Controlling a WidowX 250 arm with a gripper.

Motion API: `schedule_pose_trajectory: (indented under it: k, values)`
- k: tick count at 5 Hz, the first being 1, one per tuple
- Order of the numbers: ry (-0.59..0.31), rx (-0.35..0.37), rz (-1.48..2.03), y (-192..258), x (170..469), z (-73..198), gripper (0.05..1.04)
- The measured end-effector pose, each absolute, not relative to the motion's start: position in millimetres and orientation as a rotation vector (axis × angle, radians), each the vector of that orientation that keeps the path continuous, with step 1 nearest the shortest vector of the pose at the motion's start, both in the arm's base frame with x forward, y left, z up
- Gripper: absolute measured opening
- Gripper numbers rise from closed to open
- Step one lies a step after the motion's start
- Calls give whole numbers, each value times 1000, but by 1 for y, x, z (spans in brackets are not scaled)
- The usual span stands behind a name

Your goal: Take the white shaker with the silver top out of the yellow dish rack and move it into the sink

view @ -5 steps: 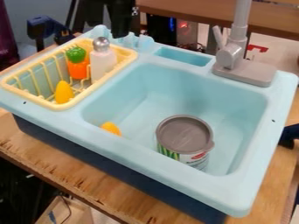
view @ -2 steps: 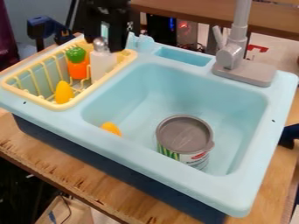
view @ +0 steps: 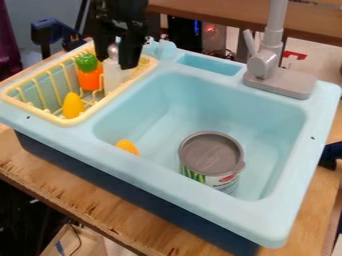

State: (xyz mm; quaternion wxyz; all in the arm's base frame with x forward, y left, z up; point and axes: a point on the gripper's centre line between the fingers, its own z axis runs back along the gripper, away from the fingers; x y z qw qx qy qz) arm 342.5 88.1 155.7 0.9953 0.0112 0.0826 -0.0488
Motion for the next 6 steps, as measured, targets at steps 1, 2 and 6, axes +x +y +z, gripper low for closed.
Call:
schedule_pose_trajectory:
  k: [1,2,6]
  values:
    - [175,25,-70,88,341,155,603]
    - [183,47,-28,90,337,164,603]
    - [-48,92,-65,21,309,254,603]
